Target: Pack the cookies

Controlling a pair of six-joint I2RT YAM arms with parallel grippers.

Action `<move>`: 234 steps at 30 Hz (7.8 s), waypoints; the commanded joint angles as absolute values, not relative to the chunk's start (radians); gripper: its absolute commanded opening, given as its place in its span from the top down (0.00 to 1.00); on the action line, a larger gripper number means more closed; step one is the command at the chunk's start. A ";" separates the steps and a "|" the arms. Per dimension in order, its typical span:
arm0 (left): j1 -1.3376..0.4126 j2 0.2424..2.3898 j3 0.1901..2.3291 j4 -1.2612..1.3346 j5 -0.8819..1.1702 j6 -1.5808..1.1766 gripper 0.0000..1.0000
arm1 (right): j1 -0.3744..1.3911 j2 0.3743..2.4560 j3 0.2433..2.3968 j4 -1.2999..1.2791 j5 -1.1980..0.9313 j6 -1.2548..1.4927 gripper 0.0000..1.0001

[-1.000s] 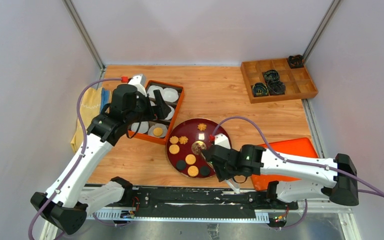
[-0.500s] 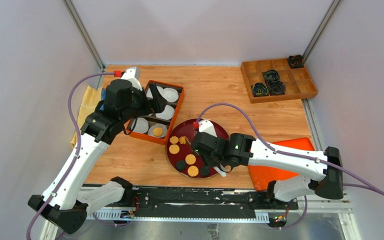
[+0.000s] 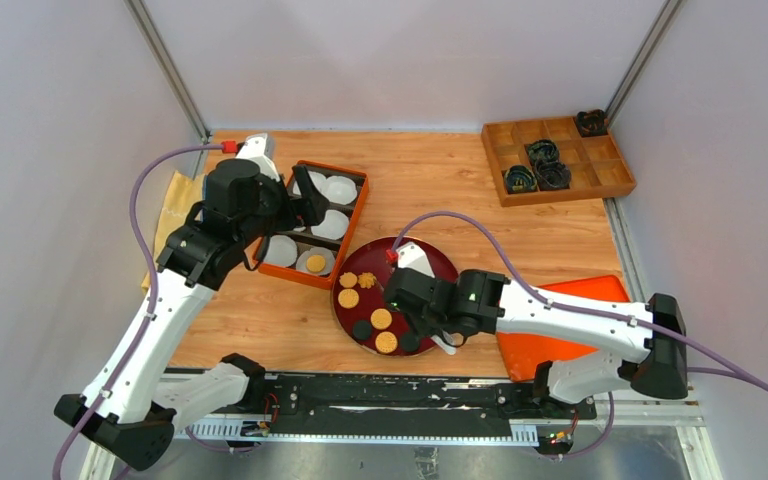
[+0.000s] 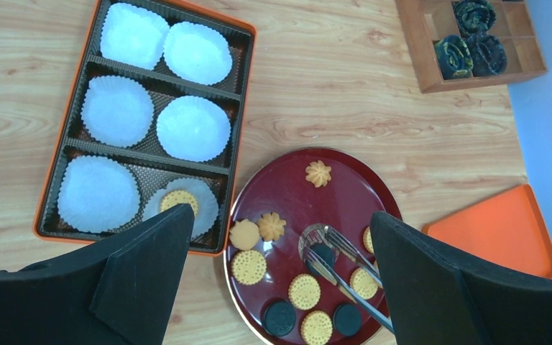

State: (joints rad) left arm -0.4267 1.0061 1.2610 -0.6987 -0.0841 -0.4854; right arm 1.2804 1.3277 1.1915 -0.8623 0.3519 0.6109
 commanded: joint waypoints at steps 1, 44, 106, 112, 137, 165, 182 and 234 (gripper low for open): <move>-0.420 1.009 1.242 -0.710 -0.058 -0.491 0.00 | 1.287 1.264 1.106 -0.886 0.285 0.669 0.78; -0.420 1.013 1.178 -0.668 0.034 -0.536 0.00 | 1.370 1.220 1.027 -0.996 0.319 0.786 0.49; -0.419 1.017 1.200 -0.681 0.002 -0.506 0.06 | 1.231 1.420 1.170 -0.794 0.232 0.618 1.00; -0.417 1.017 1.221 -0.697 -0.051 -0.494 0.06 | 1.183 1.466 1.295 -0.783 0.249 0.531 1.00; -0.205 1.013 1.340 -0.768 -0.138 -0.448 0.03 | 1.100 2.009 1.957 -0.703 0.048 0.265 1.00; -0.180 1.008 1.300 -0.754 -0.084 -0.414 0.00 | 1.088 2.147 2.101 -0.678 0.028 0.232 0.51; -0.180 1.000 1.310 -0.746 -0.051 -0.418 0.00 | 1.097 1.922 1.963 -0.624 0.134 0.210 0.52; -0.181 1.039 1.266 -0.707 0.063 -0.471 0.00 | 1.277 1.598 1.275 -0.711 0.180 0.434 0.51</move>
State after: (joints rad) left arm -0.1791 1.0405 1.2697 -0.7124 0.0589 -0.4717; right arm 1.2800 1.5581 1.2320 -0.7250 0.1646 0.4526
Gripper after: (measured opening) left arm 1.000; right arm 0.492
